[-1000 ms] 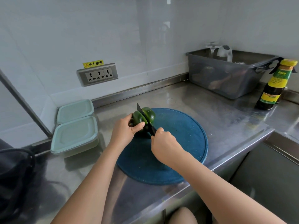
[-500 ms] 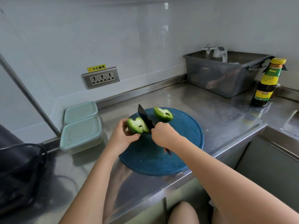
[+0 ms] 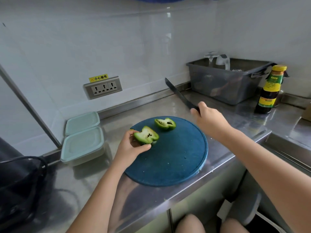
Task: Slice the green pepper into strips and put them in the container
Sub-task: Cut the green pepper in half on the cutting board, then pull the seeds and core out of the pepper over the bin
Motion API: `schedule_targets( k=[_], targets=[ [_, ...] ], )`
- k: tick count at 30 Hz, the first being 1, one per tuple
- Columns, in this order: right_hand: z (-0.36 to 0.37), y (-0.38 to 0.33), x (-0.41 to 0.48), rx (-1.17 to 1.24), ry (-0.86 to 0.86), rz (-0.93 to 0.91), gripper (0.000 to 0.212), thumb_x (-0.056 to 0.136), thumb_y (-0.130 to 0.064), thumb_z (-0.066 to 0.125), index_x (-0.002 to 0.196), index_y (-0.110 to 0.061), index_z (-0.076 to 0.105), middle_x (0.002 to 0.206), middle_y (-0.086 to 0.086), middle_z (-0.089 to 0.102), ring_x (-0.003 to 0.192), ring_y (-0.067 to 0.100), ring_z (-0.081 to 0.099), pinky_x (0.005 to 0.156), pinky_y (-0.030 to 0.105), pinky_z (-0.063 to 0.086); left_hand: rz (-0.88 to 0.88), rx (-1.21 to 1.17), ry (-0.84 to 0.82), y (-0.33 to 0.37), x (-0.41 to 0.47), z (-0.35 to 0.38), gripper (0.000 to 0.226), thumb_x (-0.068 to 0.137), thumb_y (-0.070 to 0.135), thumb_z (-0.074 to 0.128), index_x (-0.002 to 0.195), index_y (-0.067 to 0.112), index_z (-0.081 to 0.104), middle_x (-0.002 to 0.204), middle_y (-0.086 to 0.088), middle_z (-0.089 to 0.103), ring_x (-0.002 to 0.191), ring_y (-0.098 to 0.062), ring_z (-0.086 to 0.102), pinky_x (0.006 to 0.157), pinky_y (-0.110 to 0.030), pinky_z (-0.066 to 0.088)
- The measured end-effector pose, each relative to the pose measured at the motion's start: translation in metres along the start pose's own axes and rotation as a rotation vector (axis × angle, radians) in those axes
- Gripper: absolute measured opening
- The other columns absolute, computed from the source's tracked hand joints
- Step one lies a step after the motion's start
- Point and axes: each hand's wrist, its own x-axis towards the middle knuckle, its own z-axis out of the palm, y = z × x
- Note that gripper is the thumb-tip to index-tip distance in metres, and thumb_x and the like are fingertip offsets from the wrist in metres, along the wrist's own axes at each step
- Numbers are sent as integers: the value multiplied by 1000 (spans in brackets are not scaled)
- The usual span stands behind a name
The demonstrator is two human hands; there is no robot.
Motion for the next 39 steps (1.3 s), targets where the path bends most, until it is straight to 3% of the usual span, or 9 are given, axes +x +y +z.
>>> schedule_targets(
  k=[5,9,16,20,26,31,33,36,39],
  targets=[
    [15,56,13,-360,-7,44,25,98,-33,42,101,-8,38,104,18,58,95,37,56,66,36,38,-4,38,17,3,-1,2,58,68,11,83,113,21,49,105,10,61,94,-4,60,70,-6,43],
    [31,77,14,-375,-28,131,32,96,-36,47,109,-8,41,112,18,56,106,37,52,76,40,42,3,24,17,2,-2,1,59,68,8,83,115,20,48,108,7,61,97,-6,60,71,-8,46],
    [42,83,14,-477,-34,107,41,97,-46,39,117,-11,43,115,13,51,109,33,49,84,39,41,27,12,-1,3,-2,3,59,69,-1,80,115,15,47,107,6,60,93,-1,59,68,-4,46],
    [42,84,12,-475,-40,120,43,97,-47,37,120,-11,44,117,12,49,111,32,47,87,40,40,55,-32,-2,6,-4,5,58,68,-4,79,114,13,49,107,4,62,92,-3,61,69,-7,48],
    [22,70,-8,-259,32,65,41,95,-42,46,119,-9,45,118,12,45,112,32,41,90,41,39,82,-165,-77,27,-19,22,58,60,13,79,112,23,55,113,2,63,106,-11,61,80,-18,50],
    [-28,45,-46,42,144,-202,23,93,-28,55,112,-16,55,106,-4,50,91,11,49,77,18,35,134,-271,-253,52,-45,64,64,64,2,77,121,23,56,113,8,66,108,-13,63,87,-28,52],
    [-50,41,-66,114,158,-258,20,90,-25,60,109,-20,59,100,-7,53,80,6,51,69,12,36,157,-285,-346,60,-58,84,70,64,-2,74,126,23,52,119,9,63,110,-12,61,86,-24,50],
    [-76,48,-97,128,73,-354,31,83,-28,69,113,-24,62,98,-14,54,79,3,56,72,13,48,186,-295,-505,71,-74,113,72,65,-8,70,128,21,51,127,3,59,112,-12,60,84,-22,49],
    [-92,68,-123,62,-60,-379,42,79,-30,73,118,-28,60,92,-23,47,79,2,55,74,12,47,163,-309,-658,74,-87,141,70,68,-10,68,130,18,50,126,2,60,113,-15,60,86,-24,49]
  ],
)
